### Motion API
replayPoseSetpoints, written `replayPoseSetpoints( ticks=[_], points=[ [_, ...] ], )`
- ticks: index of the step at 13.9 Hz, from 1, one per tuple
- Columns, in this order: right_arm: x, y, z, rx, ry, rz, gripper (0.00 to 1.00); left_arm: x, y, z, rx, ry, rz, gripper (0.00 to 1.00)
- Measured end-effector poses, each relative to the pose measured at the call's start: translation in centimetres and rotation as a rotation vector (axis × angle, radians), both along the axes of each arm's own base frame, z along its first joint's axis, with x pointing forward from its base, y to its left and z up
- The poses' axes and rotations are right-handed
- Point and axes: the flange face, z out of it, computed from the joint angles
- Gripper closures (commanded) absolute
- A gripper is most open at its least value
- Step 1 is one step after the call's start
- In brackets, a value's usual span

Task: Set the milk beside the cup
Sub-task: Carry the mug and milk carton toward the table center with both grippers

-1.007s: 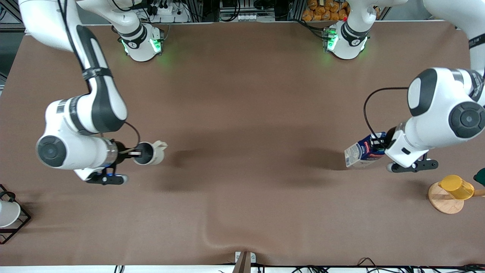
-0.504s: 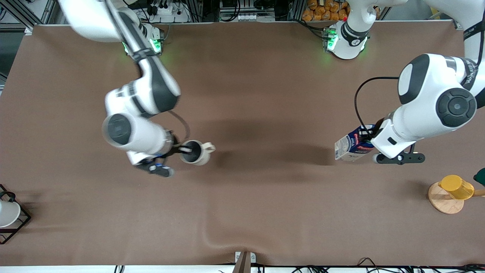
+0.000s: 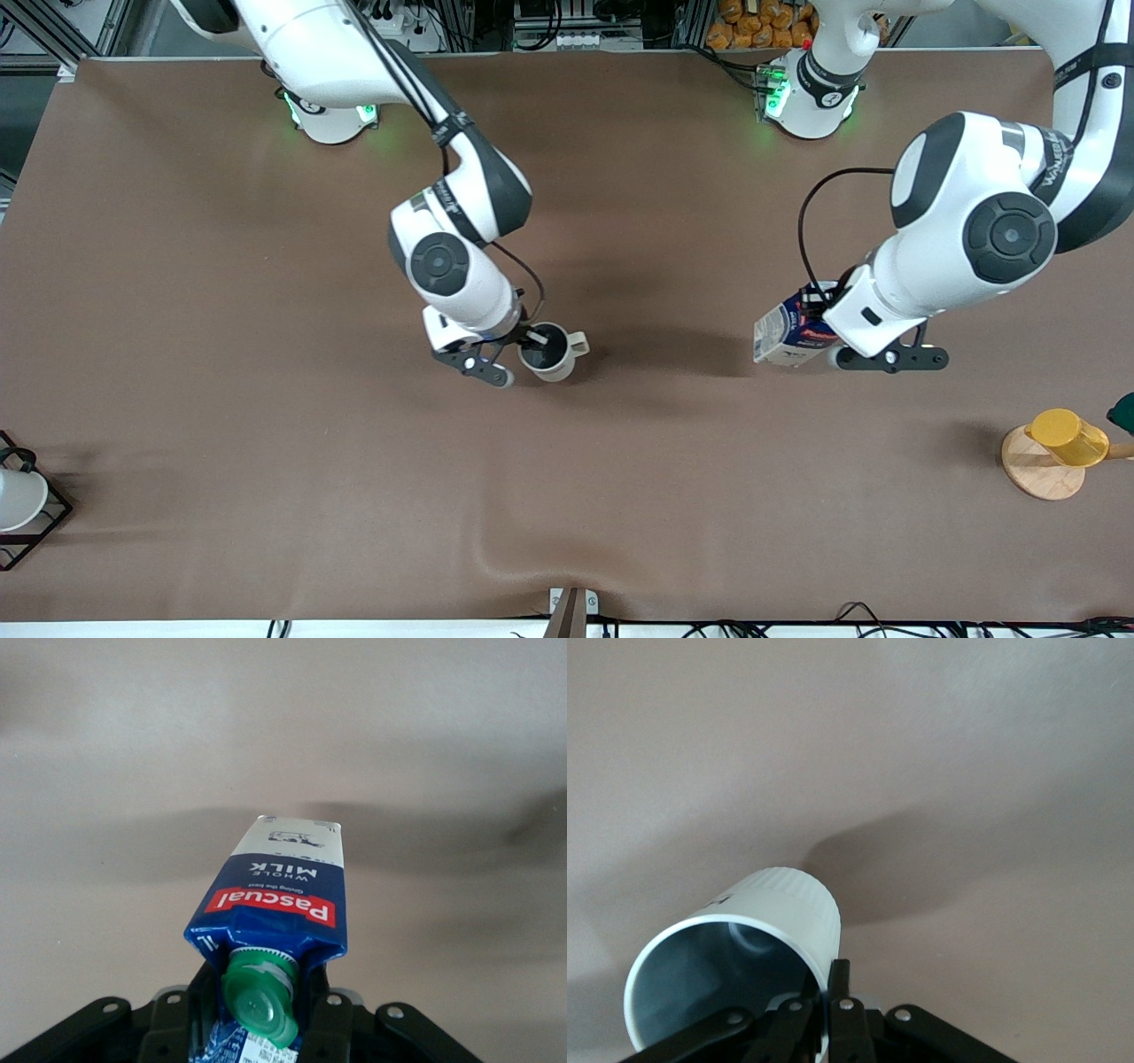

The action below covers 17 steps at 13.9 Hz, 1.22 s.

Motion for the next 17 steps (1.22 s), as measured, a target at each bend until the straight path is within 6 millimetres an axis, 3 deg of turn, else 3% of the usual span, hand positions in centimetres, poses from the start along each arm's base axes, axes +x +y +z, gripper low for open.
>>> replayPoseSetpoints(
  ticks=[7, 8, 9, 10, 11, 14, 17],
  points=[
    [-2.1, 3.4, -2.6, -0.003, -0.016, -0.01, 1.0, -1.3, -3.0, 0.4, -0.008, 0.025, -0.055, 0.58],
    [-2.5, 3.9, -3.1, -0.006, -0.024, -0.012, 0.91, -1.6, -3.8, 0.3, -0.006, 0.027, -0.054, 0.58],
    [-2.8, 4.3, -3.7, -0.013, -0.026, -0.014, 0.4, -2.0, -4.7, 0.2, -0.002, 0.03, -0.051, 0.58],
    [-3.0, 4.6, -4.2, -0.02, -0.026, -0.012, 0.17, -2.5, -6.0, 0.0, 0.003, 0.035, -0.056, 0.58],
    [-3.1, 4.6, -4.5, -0.024, -0.026, -0.011, 0.0, -3.1, -7.4, -0.3, 0.008, 0.039, -0.062, 0.58],
    [-3.0, 4.6, -4.6, -0.025, -0.027, -0.011, 0.0, -4.8, -11.5, -1.4, 0.026, 0.054, -0.071, 0.58],
    [-2.4, 4.7, -2.9, -0.027, -0.025, -0.011, 0.0, -5.6, -13.2, -2.3, 0.034, 0.068, -0.083, 0.58]
  ],
)
